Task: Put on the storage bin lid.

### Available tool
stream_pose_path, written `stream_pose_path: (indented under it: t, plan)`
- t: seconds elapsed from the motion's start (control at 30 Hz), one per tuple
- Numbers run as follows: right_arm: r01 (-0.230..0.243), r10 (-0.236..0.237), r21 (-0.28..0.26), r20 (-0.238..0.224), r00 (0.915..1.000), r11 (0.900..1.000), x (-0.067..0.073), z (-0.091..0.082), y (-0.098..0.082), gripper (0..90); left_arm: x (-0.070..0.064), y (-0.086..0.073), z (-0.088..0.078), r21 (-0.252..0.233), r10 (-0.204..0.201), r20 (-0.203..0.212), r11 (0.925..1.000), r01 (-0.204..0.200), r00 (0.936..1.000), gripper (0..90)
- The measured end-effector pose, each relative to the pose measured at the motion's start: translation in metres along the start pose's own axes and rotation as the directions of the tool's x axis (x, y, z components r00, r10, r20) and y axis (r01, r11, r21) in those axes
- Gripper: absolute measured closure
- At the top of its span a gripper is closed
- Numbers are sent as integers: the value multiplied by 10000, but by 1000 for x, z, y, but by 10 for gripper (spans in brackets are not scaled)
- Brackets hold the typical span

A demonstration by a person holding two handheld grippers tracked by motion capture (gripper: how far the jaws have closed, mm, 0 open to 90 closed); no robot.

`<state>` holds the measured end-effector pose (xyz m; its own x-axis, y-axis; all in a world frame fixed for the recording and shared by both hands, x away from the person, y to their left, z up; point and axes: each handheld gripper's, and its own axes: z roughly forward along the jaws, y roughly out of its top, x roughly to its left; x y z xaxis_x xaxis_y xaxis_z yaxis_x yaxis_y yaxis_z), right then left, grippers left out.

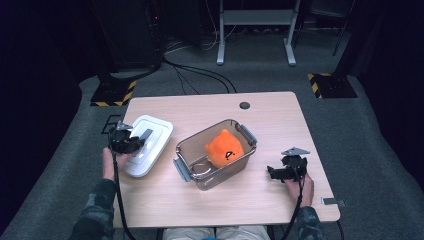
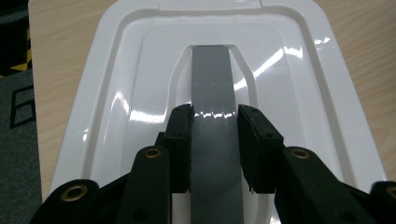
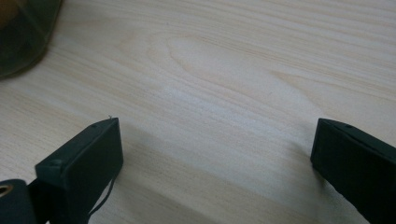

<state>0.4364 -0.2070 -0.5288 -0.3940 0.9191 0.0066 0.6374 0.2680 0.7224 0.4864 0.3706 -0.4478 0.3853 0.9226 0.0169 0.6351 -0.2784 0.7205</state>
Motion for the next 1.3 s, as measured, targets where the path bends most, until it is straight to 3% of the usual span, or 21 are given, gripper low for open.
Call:
stream_pose_path:
  t: [0.6,1.0,1.3]
  plan:
    - [-20,20,-3,-18,10000,10000,0,0,0,18,0,27,-30,-493,393,264,9981,-380,9989,667]
    - [-23,23,-6,-20,10000,10000,0,0,0,18,-16,52,-48,-716,1193,376,9906,-1164,9921,667]
    - [-23,23,-6,-19,10000,10000,0,0,0,18,-27,67,-58,-972,1451,687,9856,-1381,9870,667]
